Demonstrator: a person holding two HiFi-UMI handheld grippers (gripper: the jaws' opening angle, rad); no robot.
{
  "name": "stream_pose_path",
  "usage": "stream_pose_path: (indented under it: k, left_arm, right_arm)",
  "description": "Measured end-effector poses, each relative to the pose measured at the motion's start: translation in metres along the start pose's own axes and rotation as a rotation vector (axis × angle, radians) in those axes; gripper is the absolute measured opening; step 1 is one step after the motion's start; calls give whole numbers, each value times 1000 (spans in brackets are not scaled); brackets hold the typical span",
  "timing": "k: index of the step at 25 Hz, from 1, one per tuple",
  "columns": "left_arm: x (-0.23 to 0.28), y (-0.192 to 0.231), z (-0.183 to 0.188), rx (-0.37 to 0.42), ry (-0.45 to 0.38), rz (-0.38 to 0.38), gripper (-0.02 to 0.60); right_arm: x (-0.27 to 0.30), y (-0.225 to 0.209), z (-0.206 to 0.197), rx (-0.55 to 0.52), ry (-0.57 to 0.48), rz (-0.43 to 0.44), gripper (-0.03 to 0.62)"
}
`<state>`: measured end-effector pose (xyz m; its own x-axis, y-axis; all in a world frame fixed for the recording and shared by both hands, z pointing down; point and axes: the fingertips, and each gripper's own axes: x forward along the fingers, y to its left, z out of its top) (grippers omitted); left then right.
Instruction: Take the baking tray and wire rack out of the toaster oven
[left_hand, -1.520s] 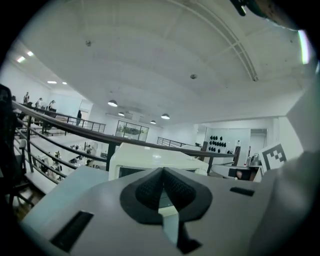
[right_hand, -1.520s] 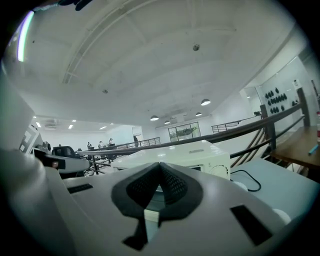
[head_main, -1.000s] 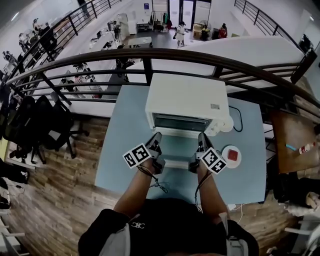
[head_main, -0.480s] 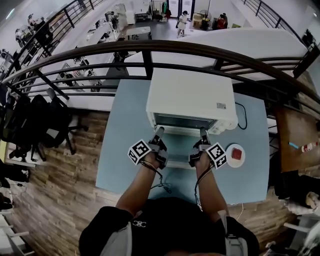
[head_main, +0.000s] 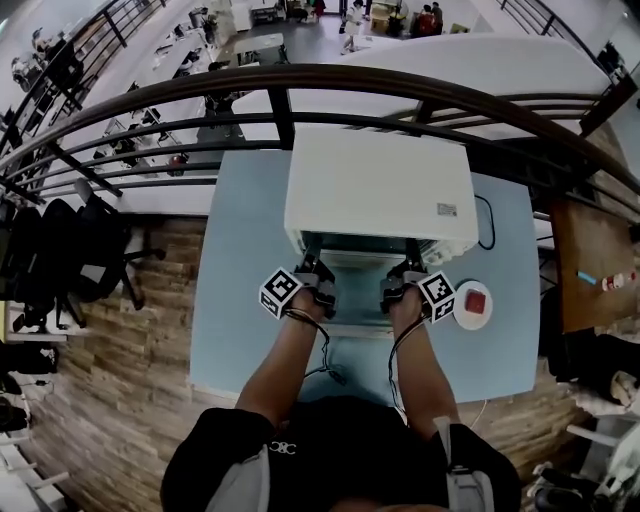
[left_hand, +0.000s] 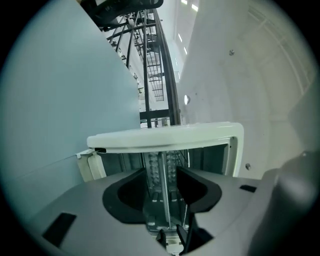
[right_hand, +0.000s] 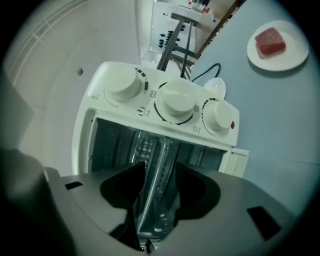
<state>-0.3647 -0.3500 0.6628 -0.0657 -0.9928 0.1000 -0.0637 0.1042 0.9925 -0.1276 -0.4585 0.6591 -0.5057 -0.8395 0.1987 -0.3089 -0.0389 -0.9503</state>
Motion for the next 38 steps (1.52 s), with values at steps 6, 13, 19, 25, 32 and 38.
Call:
stream_pose_path:
  k: [6,13,19,25,32,38]
  left_arm:
    - [23,8,13,-133,-108,-79,181]
    - [46,8,12,-178,-137,-114,179]
    - [51,9,8,-214,-137,-107,83]
    - [45,8,7,-188,-131,-90,75]
    - [29,10,0,-185,-110,-79,75]
    - [12,13,-9,-180,-80,-73,74]
  right_arm:
    - [26,-10,6,47,-47,-6,189]
    - [44,-17,11,133,-77,30,171]
    - [48,-9,12,153,-82,68,90]
    - [43,-12,10,215,-92,63,58]
    - [26,-17,7,229,-97,47,55]
    - [7,-23,5,239,-105,36,54]
